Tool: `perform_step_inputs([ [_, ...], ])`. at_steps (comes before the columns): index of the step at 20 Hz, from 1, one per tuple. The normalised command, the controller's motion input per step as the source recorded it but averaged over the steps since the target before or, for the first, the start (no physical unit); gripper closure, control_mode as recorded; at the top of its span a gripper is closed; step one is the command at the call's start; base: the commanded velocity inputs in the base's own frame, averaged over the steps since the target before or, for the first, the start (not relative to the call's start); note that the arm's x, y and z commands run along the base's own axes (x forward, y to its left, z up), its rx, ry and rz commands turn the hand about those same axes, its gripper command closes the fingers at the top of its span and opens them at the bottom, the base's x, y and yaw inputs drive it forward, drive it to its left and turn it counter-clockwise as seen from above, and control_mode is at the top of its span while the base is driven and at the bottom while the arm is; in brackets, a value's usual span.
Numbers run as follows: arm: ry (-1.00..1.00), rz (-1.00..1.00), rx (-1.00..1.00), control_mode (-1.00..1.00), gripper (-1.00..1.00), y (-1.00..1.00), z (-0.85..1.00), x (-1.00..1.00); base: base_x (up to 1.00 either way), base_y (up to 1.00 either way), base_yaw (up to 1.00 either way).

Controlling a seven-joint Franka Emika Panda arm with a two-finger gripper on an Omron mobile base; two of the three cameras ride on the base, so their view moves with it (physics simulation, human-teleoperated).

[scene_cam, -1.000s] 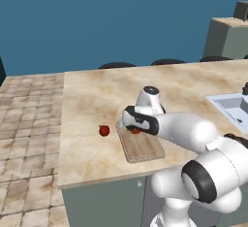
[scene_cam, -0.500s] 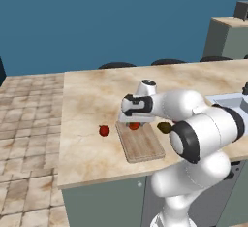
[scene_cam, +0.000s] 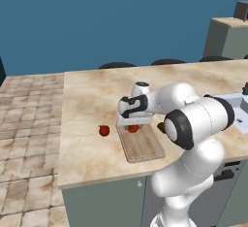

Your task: Place the avocado, onion, tomato, and bell pepper on the cutting board.

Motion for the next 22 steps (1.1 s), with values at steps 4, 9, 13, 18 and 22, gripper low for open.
perform_step_inputs([
  [4,0.01,0.0,-0.02,-1.0,1.0,0.06,-0.18,0.08,0.0,0.0,0.0],
  [9,0.0,0.0,-0.02,-1.0,1.0,0.06,-0.11,0.02,0.0,0.0,0.0],
  [13,0.0,0.0,0.0,-1.0,-1.0,0.08,-0.06,0.08,0.0,0.0,0.0],
  [18,-0.03,0.02,0.0,-1.0,-1.0,0.0,0.02,-0.02,0.0,0.0,0.0],
  [22,0.0,0.0,0.0,-1.0,-1.0,0.0,0.24,-0.06,0.0,0.0,0.0],
])
